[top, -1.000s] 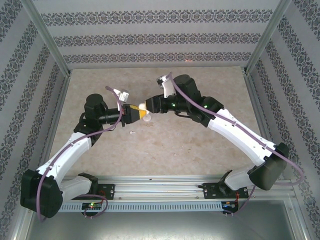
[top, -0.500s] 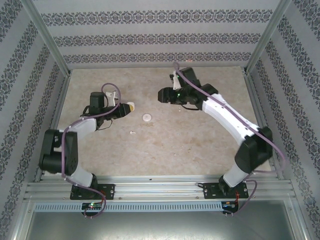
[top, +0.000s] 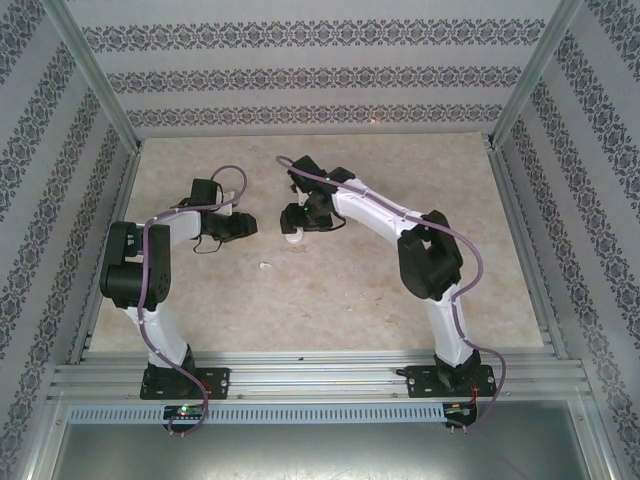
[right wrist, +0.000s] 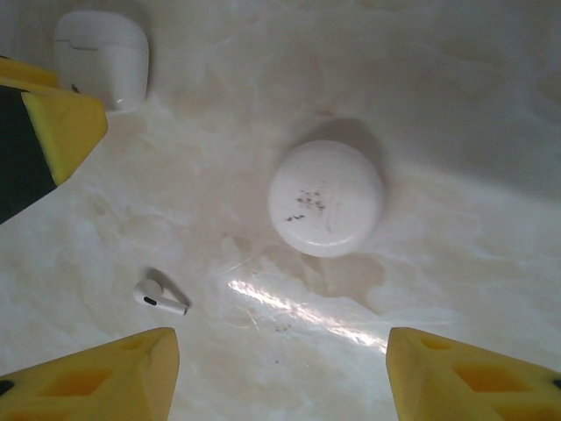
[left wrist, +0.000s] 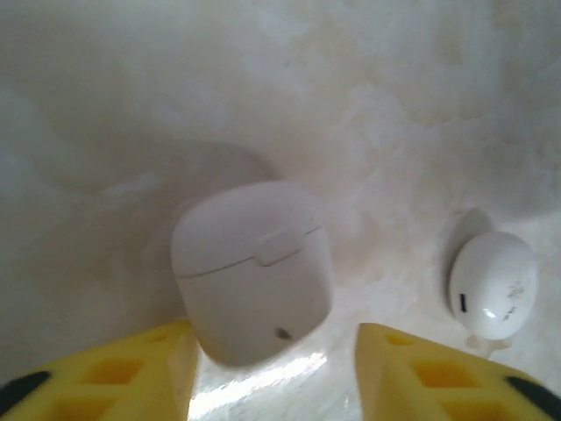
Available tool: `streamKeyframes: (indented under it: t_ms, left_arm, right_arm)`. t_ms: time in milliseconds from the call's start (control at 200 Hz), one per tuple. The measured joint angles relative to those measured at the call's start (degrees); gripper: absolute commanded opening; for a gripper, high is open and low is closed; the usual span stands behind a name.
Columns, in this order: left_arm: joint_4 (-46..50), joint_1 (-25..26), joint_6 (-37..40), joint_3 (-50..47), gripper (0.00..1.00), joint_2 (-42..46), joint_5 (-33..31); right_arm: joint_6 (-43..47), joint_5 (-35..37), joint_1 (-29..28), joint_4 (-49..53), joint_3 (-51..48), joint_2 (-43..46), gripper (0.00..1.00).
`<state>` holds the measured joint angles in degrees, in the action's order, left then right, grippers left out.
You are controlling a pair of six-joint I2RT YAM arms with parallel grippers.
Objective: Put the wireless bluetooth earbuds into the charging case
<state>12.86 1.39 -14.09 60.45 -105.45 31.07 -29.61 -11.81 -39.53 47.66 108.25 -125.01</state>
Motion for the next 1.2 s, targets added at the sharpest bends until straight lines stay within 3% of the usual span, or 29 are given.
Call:
streamKeyframes:
  t_ms: [235, 939, 1054, 1199]
  left_arm:
    - [4.1, 0.0, 2.3, 0.2, 0.64, 2.4, -2.9]
    - [6.4, -1.1, 3.2, 0.3, 0.65, 10.3, -2.2]
    - [6.4, -1.1, 3.2, 0.3, 0.65, 10.3, -1.7]
    - [6.4, -1.2, 3.2, 0.3, 0.64, 10.3, -1.0]
  right_arm:
    - [0.0, 2.1, -1.2, 4.5, 5.0, -5.3, 0.67]
    - [3.1, 7.4, -1.2, 12.1, 20.1, -16.6, 0.7]
    - [3.8, 8.1, -1.2, 13.0, 21.5, -18.7, 0.66]
    - [4.8, 9.2, -1.5, 14.1, 21.9, -19.7, 0.51]
